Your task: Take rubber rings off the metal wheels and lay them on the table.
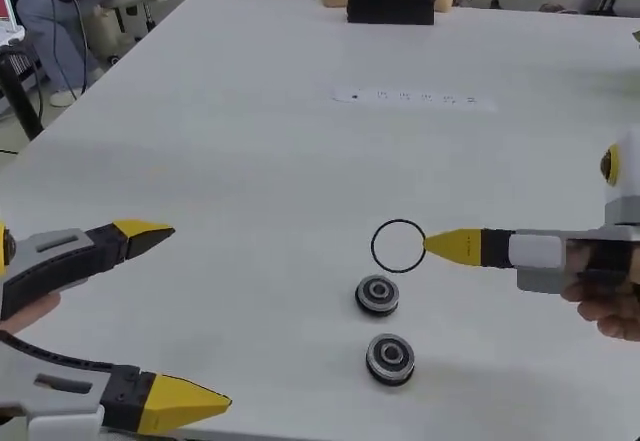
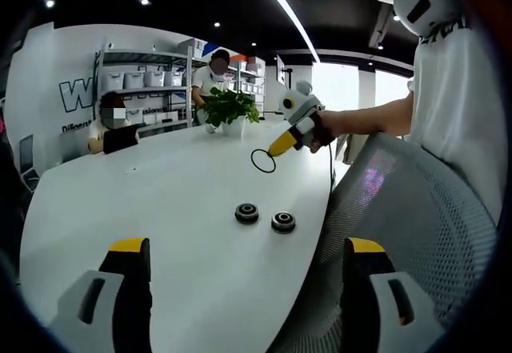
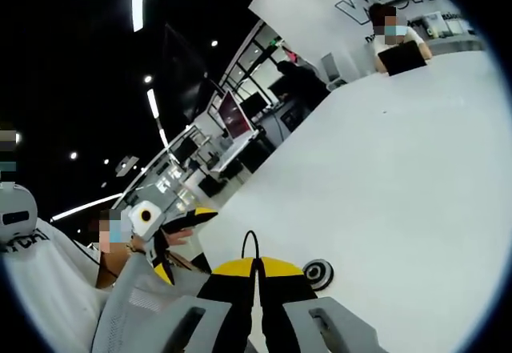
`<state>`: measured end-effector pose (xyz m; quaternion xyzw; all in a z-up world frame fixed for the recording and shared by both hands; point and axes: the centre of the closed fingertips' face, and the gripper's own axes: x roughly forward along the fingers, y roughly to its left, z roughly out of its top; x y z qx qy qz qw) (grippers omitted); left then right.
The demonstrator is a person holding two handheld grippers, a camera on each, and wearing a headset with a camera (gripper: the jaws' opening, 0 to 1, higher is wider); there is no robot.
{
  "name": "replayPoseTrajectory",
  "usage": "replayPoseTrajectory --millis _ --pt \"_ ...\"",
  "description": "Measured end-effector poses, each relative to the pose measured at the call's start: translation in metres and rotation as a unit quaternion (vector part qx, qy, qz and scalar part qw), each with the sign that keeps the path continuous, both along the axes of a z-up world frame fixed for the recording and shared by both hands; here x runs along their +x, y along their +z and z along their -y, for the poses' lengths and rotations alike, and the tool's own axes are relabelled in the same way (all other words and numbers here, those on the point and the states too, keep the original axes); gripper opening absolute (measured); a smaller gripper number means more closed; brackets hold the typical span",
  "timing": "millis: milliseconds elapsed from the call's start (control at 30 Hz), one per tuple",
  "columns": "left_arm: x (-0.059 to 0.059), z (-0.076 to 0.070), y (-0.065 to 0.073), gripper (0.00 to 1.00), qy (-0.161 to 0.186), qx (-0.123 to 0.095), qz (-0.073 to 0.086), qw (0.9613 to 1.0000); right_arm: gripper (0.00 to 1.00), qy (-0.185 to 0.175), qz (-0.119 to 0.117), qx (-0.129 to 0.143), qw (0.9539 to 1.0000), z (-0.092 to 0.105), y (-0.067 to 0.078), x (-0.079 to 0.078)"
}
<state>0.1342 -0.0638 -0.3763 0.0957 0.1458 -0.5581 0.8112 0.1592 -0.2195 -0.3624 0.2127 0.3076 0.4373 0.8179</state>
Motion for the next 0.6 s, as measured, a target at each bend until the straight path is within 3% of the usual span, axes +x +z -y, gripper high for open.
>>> replayPoseTrajectory --millis 333,600 --pt "-0.002 -0.003 -0.004 0.99 0.0 0.003 -0.006 1.0 0.0 0.026 0.016 -0.023 0.9993 -0.013 0.007 0.004" --pt "-0.003 -0.006 -0.003 0.99 0.003 0.002 -0.005 1.0 0.0 0.071 0.041 -0.043 0.9957 -0.041 0.014 0.006"
